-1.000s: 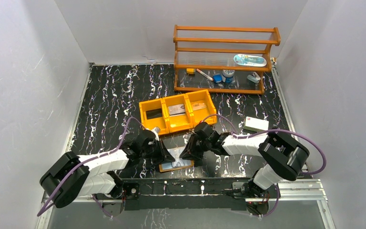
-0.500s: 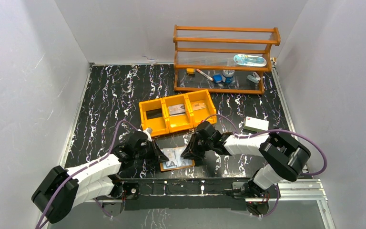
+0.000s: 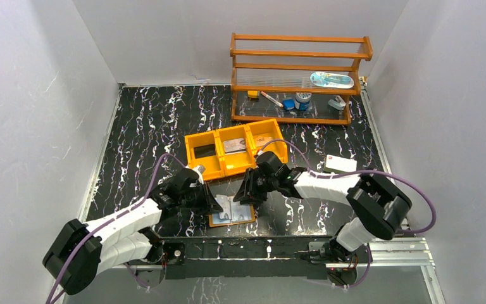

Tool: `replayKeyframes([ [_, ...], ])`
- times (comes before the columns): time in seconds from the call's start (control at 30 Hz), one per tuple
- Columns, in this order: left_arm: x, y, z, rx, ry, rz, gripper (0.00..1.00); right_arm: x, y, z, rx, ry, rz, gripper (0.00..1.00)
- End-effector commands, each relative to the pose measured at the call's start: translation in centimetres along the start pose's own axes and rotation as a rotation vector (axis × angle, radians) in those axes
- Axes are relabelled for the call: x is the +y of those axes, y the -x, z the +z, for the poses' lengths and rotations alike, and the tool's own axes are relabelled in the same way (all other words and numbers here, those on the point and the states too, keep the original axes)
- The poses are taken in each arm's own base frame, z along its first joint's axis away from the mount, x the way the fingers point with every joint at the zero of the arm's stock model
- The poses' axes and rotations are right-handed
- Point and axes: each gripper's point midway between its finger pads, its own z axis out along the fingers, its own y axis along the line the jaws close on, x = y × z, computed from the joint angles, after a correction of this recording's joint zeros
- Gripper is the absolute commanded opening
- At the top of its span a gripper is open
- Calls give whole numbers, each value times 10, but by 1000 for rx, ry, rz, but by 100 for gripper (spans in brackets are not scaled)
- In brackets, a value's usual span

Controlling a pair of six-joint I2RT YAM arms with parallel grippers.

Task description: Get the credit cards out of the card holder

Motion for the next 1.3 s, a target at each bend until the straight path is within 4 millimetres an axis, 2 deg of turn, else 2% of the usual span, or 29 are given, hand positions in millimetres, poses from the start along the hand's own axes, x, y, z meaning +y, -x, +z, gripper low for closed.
replayKeyframes([
  [0.0,-8,7,-13,-21,6,40,0,-13,-5,12,48,-41,3,44],
  [0.07,-15,10,-17,-29,-13,56,0,-26,-8,13,47,-84,21,44],
  [0.13,-23,13,-21,-32,-29,76,0,-27,-6,10,29,-89,17,47],
  [0.33,-41,28,-33,-96,-62,112,0,5,8,-8,-67,26,-58,73],
  [0.5,-49,36,-41,-123,-61,137,0,14,27,-27,-203,38,-67,82],
  [0.67,-52,42,-45,-128,-67,142,0,15,46,-56,-379,54,-129,84],
  [0.73,-57,46,-48,-118,-122,123,0,13,46,-65,-393,64,-153,93],
  [0.83,-67,52,-56,-112,-221,113,0,13,45,-76,-389,119,-128,93],
  [0.93,-79,52,-64,-87,-331,126,0,17,49,-85,-352,232,-87,87],
  [1.07,-92,45,-68,-49,-439,131,0,35,40,-89,-267,394,-87,77],
  [1.27,-112,42,-75,-26,-577,132,0,62,39,-95,-230,519,-122,74],
])
